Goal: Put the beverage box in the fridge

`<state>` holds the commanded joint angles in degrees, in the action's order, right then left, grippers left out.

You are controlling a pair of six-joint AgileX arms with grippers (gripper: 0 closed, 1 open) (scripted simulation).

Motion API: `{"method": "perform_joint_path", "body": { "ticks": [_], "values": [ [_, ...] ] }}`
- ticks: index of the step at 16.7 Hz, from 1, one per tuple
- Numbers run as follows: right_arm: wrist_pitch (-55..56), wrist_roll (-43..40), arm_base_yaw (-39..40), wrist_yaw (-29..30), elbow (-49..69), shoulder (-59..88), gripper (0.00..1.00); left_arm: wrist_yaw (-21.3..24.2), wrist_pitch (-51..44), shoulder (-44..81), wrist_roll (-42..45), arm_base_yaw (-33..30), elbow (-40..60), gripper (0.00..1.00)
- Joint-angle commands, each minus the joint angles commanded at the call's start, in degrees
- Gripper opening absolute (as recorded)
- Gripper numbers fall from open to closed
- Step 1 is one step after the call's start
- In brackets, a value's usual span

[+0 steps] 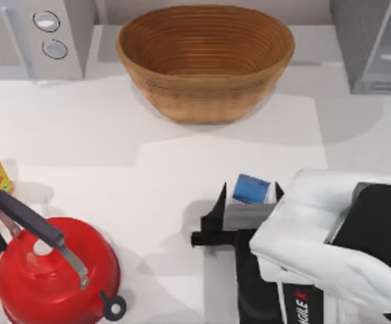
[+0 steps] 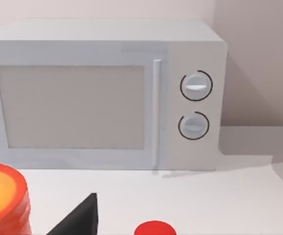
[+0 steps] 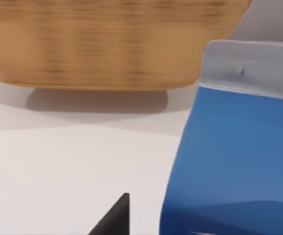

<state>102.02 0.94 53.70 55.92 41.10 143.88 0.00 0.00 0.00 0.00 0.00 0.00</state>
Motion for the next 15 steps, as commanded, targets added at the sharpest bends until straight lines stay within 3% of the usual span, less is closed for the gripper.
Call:
{"method": "perform_joint_path", "body": {
  "ticks": [8,15],
  "values": [
    [0.0,0.0,0.0,0.0,0.0,0.0,0.02,0.0,0.0,0.0,0.0,0.0,0.0,1.00],
    [0.0,0.0,0.0,0.0,0.0,0.0,0.00,0.0,0.0,0.0,0.0,0.0,0.0,1.00]
  ]
}}
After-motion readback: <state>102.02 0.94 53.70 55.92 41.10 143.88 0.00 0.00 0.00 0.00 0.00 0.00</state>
